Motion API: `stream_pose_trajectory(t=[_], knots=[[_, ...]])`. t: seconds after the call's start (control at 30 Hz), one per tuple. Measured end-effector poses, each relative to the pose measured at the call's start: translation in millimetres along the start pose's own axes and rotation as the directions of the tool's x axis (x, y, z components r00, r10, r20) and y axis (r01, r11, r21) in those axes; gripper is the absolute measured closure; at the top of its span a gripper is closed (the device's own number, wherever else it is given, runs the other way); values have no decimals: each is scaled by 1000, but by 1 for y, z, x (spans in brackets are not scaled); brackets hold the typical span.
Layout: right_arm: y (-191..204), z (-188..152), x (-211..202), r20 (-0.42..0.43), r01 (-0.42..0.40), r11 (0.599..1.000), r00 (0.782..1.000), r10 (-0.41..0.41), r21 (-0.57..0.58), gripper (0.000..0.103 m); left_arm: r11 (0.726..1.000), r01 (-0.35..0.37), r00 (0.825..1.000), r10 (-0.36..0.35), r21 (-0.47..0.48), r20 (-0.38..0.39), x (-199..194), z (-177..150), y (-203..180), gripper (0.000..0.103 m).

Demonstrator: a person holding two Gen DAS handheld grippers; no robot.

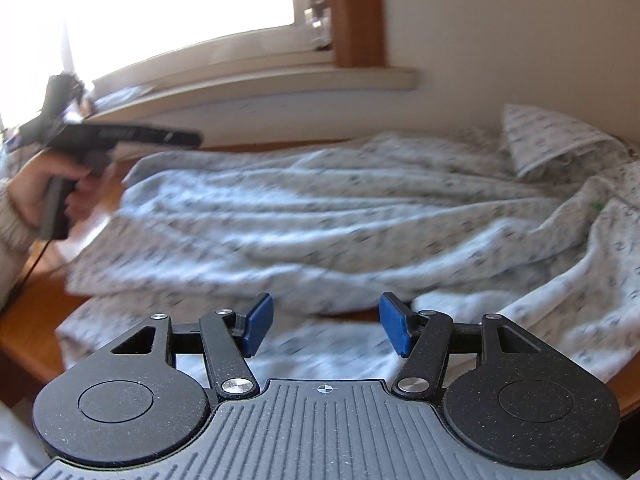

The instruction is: Fold clothes

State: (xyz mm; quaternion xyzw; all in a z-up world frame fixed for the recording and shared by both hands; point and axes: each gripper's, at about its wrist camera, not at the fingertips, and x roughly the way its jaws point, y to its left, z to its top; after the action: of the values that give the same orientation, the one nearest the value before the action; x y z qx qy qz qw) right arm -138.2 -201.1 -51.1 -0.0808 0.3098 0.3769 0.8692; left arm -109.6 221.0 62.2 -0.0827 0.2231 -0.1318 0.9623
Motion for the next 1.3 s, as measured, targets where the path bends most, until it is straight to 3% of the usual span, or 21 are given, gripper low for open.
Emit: stream_pose_trajectory(t=[0.17, 0.33, 0.43, 0.67, 0.87, 0.9, 1.03, 1.13, 1.3], knots=[[21, -11, 0, -5, -59, 998, 998, 59, -13, 43, 998, -59, 998, 59, 1, 11, -2, -1, 6, 16], [30, -17, -9, 12, -98, 994, 995, 99, -41, 34, 997, -73, 997, 73, -7, -15, 6, -5, 10, 16], [31, -20, -12, 21, -120, 992, 992, 121, -45, 34, 997, -73, 997, 73, 2, -30, 9, -8, 10, 16], [40, -33, -25, -19, -89, 988, 996, 88, -125, 33, 997, -61, 998, 62, 36, -26, 6, -8, 4, 16], [46, -26, -12, -32, -64, 981, 998, 59, -184, 34, 998, -49, 998, 50, 38, -33, 6, -8, 3, 16], [46, -25, -9, -34, -68, 981, 997, 63, -184, 36, 998, -49, 998, 51, 43, -37, 7, -8, 2, 16], [39, -21, -4, -49, -84, 985, 996, 77, -153, 88, 997, -53, 998, 55, 57, -32, 4, -7, 1, 16], [25, -13, -21, -49, -31, 988, 999, 24, -148, 93, 997, -54, 998, 55, 55, -19, -1, -5, 2, 16], [-11, 1, -89, -19, 184, 970, 982, -189, -161, 94, 996, -64, 998, 65, 55, -12, -3, -4, 4, 16]])
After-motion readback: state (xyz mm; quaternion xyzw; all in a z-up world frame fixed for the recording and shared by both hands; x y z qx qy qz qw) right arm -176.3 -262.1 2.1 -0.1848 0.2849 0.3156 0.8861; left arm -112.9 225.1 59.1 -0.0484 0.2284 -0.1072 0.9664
